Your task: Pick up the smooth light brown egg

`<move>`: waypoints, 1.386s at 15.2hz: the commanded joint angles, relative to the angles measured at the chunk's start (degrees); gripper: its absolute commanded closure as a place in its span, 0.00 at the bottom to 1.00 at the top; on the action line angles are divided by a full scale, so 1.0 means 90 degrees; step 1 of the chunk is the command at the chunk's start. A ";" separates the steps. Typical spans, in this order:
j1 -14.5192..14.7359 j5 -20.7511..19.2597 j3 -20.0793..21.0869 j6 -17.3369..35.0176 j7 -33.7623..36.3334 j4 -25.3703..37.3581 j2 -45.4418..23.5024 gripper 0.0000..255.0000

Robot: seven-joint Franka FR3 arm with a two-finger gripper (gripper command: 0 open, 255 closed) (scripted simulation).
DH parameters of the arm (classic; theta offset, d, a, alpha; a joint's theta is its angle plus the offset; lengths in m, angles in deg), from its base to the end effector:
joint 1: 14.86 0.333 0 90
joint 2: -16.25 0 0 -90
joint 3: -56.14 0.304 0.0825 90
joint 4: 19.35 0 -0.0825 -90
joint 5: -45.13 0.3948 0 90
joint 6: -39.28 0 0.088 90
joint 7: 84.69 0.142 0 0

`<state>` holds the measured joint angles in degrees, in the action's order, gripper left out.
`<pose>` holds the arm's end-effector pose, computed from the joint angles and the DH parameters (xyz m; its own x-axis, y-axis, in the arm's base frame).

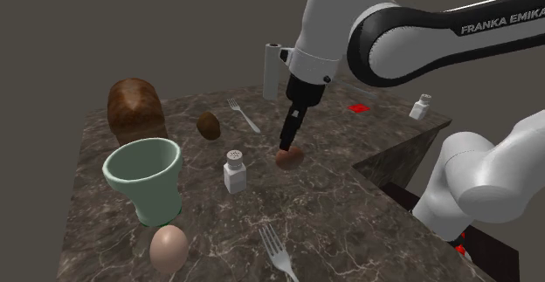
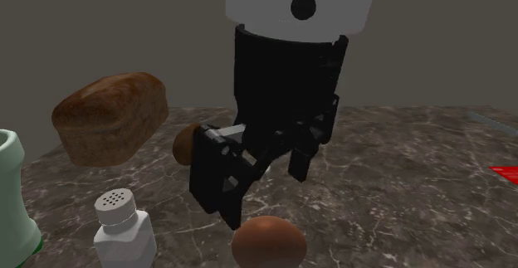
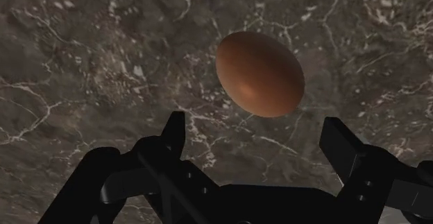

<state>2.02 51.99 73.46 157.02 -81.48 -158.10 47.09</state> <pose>0.3495 0.2520 0.4574 0.8821 0.4444 0.1564 0.4453 -0.8948 0.0312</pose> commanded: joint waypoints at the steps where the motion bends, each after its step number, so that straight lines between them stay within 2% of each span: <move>1: 0.0061 -0.0013 0.0114 0.0182 0.0000 -0.0031 -0.0106 0.00; 9: 0.0069 0.0009 0.0199 0.0784 0.0030 -0.0485 -0.0255 0.00; 10: 0.0068 0.0008 0.0202 0.0795 0.0033 -0.0488 -0.0263 1.00; 19: 0.0068 0.0010 0.0200 0.0784 0.0030 -0.0485 -0.0255 1.00; 21: 0.0066 0.0005 0.0173 0.0599 0.0019 -0.0352 -0.0202 1.00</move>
<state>2.61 52.04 75.15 163.11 -81.24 -161.64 44.99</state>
